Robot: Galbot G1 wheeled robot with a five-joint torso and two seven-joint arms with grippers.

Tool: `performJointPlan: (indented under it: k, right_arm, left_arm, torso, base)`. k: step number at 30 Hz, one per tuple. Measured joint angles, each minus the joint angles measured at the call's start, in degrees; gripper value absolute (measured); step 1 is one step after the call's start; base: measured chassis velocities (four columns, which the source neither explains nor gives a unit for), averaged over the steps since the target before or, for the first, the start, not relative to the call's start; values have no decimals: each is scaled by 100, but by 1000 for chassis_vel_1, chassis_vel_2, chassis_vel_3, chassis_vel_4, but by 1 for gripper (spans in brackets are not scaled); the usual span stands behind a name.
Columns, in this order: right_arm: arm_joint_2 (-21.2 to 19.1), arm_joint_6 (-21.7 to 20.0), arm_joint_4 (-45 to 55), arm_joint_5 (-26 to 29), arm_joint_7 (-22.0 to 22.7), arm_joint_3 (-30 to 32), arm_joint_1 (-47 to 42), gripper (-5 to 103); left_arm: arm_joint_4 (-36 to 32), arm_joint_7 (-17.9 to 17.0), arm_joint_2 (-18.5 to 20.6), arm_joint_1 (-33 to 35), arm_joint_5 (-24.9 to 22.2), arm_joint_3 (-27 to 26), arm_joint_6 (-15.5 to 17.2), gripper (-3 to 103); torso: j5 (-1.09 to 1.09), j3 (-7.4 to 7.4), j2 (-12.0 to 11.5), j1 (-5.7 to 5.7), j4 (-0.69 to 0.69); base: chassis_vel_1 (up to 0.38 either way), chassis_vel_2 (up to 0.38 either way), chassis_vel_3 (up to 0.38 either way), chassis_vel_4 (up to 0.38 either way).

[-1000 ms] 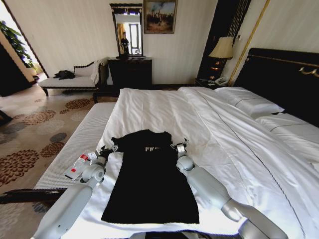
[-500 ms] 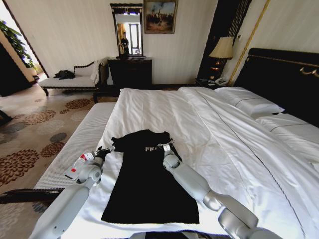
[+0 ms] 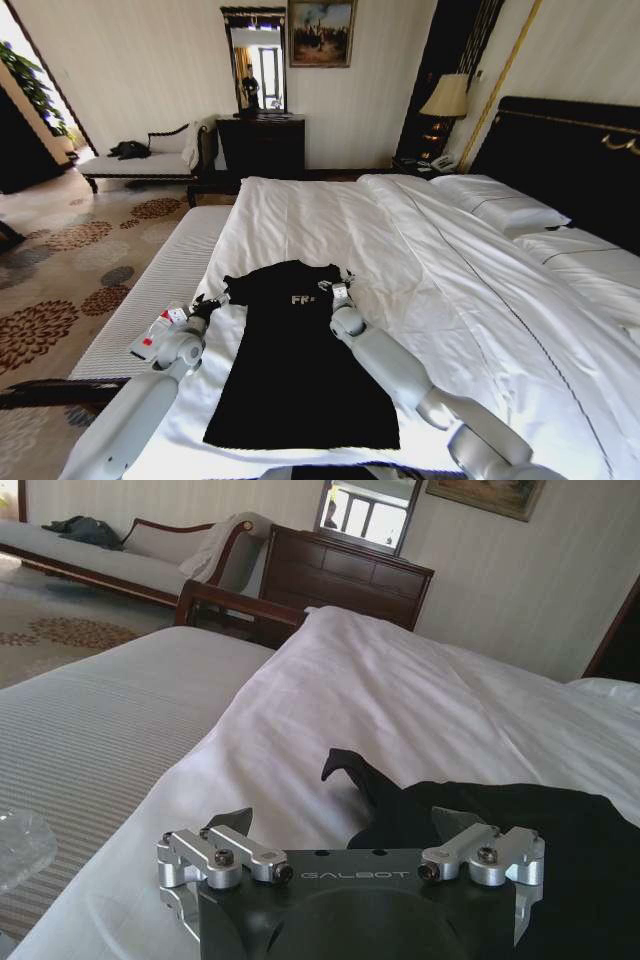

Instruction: Fold the clothes on the bed.

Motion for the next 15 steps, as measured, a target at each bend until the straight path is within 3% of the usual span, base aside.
performJointPlan:
  k: [5,11,15]
  right_arm:
    - [-810,-84,823,131,42,787,-769,100]
    - [-1109,-104,1220,175,21,1554,-1442,100]
    - [-1241,-107,1415,165,0,1998,-1788,100]
  left_arm:
    - [370,97,-249,-340,-139,89,-25,100]
    - [507,219,-366,-487,-154,215,-31,100]
    - [941,239,-584,-978,79,304,-134,100]
  torso:
    - [1,0,0,0,-3]
    - [1,0,0,-1,-2]
    - [-1,0,0,-1,-1]
  base:
    - [0,0,0,0]
    - [0,0,0,0]
    - [0,0,0,0]
